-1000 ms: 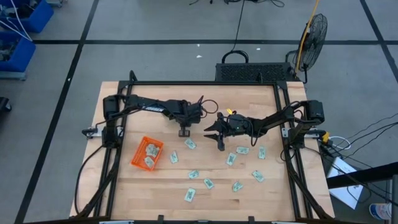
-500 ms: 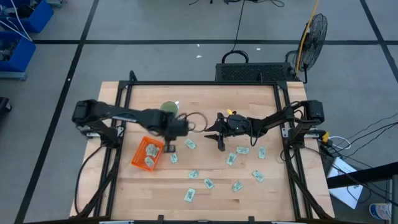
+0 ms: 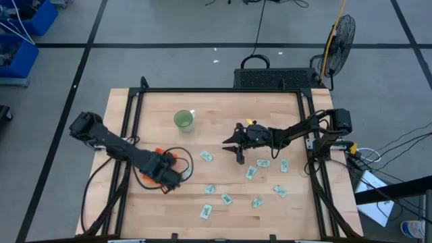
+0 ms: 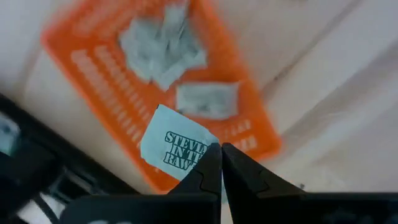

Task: Pick and place Stevia / Truvia into bins
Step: Put the stevia packet into the orange bin

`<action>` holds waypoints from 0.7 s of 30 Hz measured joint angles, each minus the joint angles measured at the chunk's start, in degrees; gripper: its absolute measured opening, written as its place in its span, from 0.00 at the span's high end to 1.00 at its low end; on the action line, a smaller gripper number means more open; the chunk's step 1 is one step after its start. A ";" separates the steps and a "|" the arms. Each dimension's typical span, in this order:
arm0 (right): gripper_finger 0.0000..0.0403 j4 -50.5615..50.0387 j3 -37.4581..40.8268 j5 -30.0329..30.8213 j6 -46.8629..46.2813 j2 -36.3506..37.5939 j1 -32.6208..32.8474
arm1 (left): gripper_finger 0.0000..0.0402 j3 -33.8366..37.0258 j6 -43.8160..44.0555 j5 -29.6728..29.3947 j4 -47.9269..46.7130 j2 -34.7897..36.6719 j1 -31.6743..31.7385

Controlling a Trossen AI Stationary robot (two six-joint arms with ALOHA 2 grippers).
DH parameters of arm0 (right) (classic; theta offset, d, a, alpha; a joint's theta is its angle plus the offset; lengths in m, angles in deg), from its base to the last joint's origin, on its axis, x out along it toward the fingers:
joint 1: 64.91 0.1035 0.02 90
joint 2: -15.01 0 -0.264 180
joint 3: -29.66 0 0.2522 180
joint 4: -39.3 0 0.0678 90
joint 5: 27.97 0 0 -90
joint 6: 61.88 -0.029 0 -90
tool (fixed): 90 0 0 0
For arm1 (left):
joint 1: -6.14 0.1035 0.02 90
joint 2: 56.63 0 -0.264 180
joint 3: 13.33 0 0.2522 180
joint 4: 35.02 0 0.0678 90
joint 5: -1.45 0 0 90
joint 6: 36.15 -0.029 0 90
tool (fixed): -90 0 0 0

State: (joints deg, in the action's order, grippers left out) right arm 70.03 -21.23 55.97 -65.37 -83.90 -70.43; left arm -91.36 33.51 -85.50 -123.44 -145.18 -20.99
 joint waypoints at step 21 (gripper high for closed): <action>0.71 0.07 0.00 -0.02 -2.73 0.00 0.00 | 0.86 18.12 -9.04 4.45 16.27 3.21 7.64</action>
State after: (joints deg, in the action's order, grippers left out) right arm 70.09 -21.22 55.94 -68.10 -83.90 -70.43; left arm -73.24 24.47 -81.04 -107.17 -141.97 -13.35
